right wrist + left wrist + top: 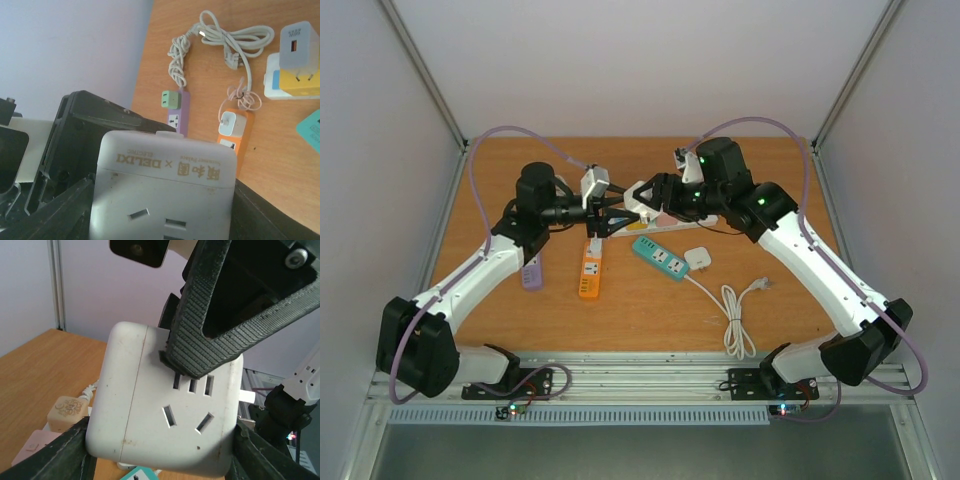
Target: Insert the plug
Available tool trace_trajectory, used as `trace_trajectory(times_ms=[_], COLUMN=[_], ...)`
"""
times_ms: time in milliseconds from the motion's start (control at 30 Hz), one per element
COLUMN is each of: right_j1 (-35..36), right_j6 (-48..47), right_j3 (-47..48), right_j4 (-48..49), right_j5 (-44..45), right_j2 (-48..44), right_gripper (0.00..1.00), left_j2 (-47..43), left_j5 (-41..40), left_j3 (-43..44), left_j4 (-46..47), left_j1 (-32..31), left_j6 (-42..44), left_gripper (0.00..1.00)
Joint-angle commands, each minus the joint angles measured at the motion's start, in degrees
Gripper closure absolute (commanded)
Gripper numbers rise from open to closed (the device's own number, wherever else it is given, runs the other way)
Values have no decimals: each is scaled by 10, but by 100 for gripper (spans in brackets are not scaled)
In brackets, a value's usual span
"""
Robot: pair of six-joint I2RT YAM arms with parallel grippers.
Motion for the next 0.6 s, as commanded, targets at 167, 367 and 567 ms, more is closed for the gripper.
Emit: trace_trajectory(times_ms=[167, 367, 567], right_j1=[0, -6, -19], right_j6=[-9, -36, -93], right_j3=[8, -7, -9], right_j4=[19, 39, 56], right_j5=[-33, -51, -124], right_j2=[-2, -25, -47], right_gripper=[50, 51, 51], left_j2=[-60, -89, -128], left_j5=[-52, -106, -57], left_j3=[1, 25, 80], left_j4=[-35, -123, -195], left_j1=[-2, -1, -1], left_j6=[10, 6, -55], left_gripper=[29, 1, 1])
